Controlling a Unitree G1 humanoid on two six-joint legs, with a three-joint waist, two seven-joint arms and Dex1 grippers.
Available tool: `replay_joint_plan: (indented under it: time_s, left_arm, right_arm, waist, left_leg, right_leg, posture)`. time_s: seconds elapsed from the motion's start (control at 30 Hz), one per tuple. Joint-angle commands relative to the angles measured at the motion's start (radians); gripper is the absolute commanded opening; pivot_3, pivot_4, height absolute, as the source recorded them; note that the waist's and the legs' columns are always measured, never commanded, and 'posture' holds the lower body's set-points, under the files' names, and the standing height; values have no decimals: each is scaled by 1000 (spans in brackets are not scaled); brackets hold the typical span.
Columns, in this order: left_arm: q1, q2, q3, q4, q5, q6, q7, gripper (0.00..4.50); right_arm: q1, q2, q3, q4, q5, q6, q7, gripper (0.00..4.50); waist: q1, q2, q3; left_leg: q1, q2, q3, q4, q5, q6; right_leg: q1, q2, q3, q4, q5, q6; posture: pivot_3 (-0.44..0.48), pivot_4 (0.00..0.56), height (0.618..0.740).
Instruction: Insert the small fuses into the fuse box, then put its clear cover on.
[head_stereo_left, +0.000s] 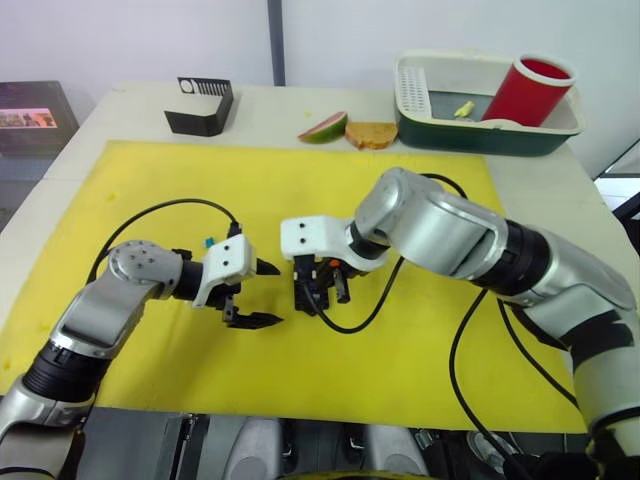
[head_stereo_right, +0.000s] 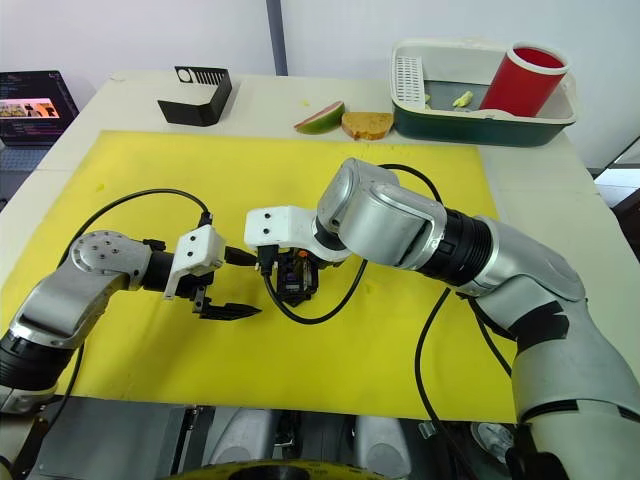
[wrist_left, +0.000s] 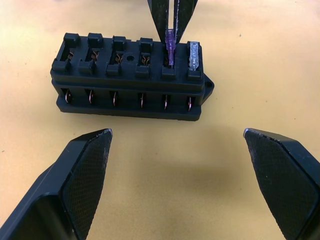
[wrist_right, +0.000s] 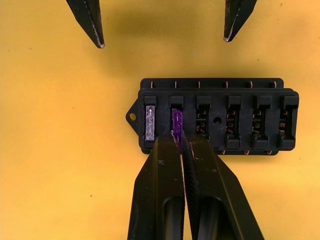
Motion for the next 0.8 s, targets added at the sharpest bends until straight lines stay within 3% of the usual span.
replay_joint_plan:
  time_s: [0.03, 0.4, 0.8]
  left_arm:
    - [0, 2, 0, -33, -6, -5, 0, 4427]
    - [4, 2, 3, -43, -9, 4, 4, 4427]
    - [7, 5, 4, -39, -9, 2, -3, 4427]
  right_arm:
    - [-32, 0, -15, -14, -1, -1, -21, 0]
    - [-21, -8, 17, -30, -11, -15, -37, 0]
    - [-53, -27, -34, -40, 34, -13, -10, 0]
  waist:
    - [0, 0, 0]
    - [0, 0, 0]
    - [0, 0, 0]
  left_leg:
    - [0, 0, 0, 0, 0, 0]
    - [0, 0, 0, 0, 0, 0]
    - [0, 0, 0, 0, 0, 0]
  right_leg:
    - [0, 0, 0, 0, 0, 0]
    - [0, 0, 0, 0, 0, 0]
    - [0, 0, 0, 0, 0, 0]
  posture:
    - [0, 150, 740]
    - [0, 150, 740]
    - [0, 150, 740]
